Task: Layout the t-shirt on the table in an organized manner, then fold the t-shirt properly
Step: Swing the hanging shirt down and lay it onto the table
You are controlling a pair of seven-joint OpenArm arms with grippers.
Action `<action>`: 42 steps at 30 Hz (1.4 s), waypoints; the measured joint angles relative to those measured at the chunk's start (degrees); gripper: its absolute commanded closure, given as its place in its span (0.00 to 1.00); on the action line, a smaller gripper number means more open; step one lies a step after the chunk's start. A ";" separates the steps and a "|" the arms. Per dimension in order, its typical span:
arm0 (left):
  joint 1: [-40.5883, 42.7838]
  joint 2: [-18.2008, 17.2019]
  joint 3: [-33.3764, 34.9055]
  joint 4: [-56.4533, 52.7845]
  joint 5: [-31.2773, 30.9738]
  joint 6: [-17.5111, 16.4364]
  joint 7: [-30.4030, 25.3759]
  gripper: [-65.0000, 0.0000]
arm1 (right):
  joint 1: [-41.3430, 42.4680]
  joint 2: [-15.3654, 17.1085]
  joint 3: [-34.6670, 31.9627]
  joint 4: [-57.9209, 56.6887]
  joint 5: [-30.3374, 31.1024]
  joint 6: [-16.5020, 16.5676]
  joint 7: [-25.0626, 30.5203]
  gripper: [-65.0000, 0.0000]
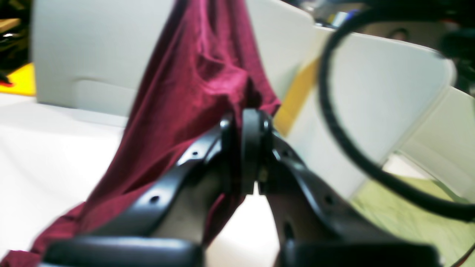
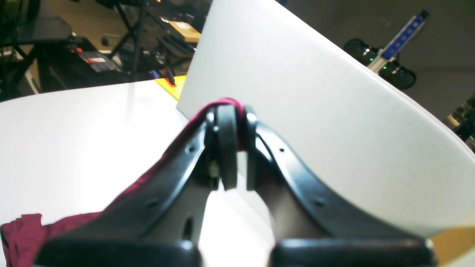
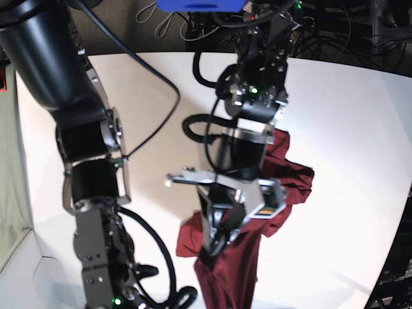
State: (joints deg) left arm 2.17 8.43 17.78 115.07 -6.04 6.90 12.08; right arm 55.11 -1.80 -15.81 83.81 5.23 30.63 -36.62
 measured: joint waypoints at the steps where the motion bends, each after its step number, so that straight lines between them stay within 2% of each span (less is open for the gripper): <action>1: 0.00 -0.02 0.98 -0.07 -0.04 0.02 0.15 1.00 | -0.52 0.52 0.00 0.44 0.00 -0.02 0.04 1.00; 5: -0.50 0.00 4.74 -1.20 0.00 0.00 -0.39 1.00 | -0.79 3.17 0.00 0.76 0.02 -0.04 -0.48 1.00; 7: -0.61 -0.02 6.14 -2.16 -0.02 0.00 -0.13 1.00 | -0.72 4.52 0.22 1.81 -0.28 -0.02 -2.93 1.00; 19: -3.04 -0.13 8.96 -10.21 -0.26 -0.04 -0.50 1.00 | -2.49 8.61 0.35 3.63 -0.07 -0.04 -3.48 1.00; 22: -4.26 -0.17 11.32 -12.61 -0.26 -0.02 -0.31 1.00 | -5.27 9.03 2.67 3.72 0.70 -0.07 -2.89 1.00; 28: -4.81 -0.44 16.11 -17.20 -0.31 -0.20 0.09 1.00 | -12.50 13.88 6.19 4.70 0.00 0.02 -2.62 1.00; 33: -6.91 -0.46 20.70 -20.96 -0.48 -0.22 -0.04 1.00 | -17.20 15.85 11.45 4.72 0.20 0.11 -2.36 1.00; 42: -13.33 -0.44 33.03 -27.17 -0.46 -0.22 -0.35 0.99 | -23.63 19.98 19.87 4.59 -0.22 0.13 -0.20 1.00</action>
State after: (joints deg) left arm -11.16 7.99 50.81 87.90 -6.50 6.68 11.73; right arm 31.48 18.17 4.05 88.40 5.02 30.76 -36.82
